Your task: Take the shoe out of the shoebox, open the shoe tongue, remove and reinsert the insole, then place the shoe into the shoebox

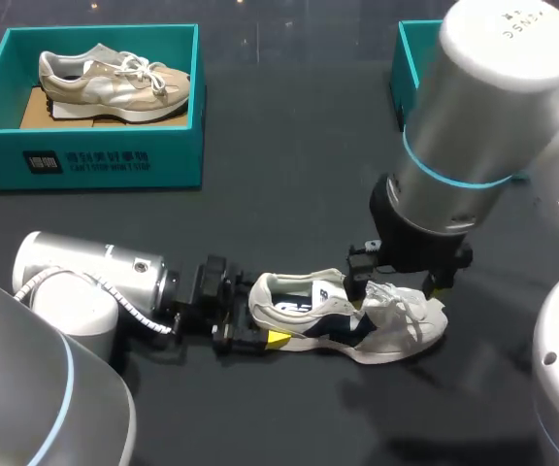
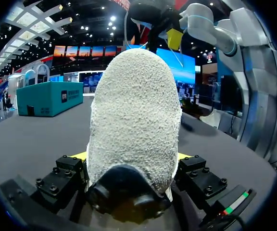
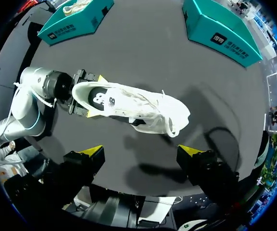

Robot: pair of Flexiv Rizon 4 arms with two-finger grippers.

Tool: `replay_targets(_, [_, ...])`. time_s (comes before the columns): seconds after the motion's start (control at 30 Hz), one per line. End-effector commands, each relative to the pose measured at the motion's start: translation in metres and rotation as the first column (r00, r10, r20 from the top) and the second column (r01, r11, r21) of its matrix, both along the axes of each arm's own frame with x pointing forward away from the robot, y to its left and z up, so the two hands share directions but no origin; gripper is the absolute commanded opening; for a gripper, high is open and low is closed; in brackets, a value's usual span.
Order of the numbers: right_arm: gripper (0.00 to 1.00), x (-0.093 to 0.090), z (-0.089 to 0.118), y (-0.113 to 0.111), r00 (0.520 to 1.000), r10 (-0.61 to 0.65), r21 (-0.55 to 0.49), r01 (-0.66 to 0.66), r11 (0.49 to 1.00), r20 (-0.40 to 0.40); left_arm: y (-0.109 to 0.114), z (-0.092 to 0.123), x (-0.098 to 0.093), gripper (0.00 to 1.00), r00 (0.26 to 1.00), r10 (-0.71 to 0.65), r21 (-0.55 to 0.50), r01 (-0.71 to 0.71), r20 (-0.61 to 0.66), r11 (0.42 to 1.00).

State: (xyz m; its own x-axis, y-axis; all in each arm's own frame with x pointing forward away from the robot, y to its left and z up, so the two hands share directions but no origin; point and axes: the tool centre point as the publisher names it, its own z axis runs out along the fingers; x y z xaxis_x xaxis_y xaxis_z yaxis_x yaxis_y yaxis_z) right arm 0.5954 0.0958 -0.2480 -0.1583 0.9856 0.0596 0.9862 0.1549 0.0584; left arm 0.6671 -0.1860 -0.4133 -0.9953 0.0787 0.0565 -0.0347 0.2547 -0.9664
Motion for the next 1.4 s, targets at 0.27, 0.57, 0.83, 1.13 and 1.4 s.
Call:
replay_targets(0.27, [1.0, 0.014, -0.026, 0.092, 0.96, -0.281, -0.254, 0.273, 0.928, 0.007, -0.002, -0.003, 0.001, 0.0, 1.0, 0.003, 0.003, -0.003, 0.001, 1.0])
replay_targets(0.57, [1.0, 0.014, -0.026, 0.092, 0.96, -0.281, -0.254, 0.273, 0.928, 0.007, -0.002, -0.003, 0.001, 0.0, 1.0, 0.003, 0.003, -0.003, 0.001, 1.0])
replay_targets(0.83, [1.0, 0.026, -0.035, 0.099, 0.959, -0.282, -0.33, 0.269, 0.905, 0.008, -0.002, -0.003, 0.001, 0.0, 1.0, 0.003, 0.003, -0.003, 0.001, 1.0])
replay_targets(1.13, [1.0, 0.041, -0.051, 0.097, 0.969, -0.239, -0.409, 0.241, 0.88, 0.055, -0.002, -0.003, 0.001, 0.0, 1.0, 0.003, 0.003, -0.003, 0.001, 1.0])
replay_targets(1.4, [1.0, 0.047, -0.06, 0.095, 0.97, -0.234, -0.468, 0.239, 0.851, 0.07, -0.002, -0.003, 0.001, 0.0, 1.0, 0.003, 0.003, -0.003, 0.001, 1.0])
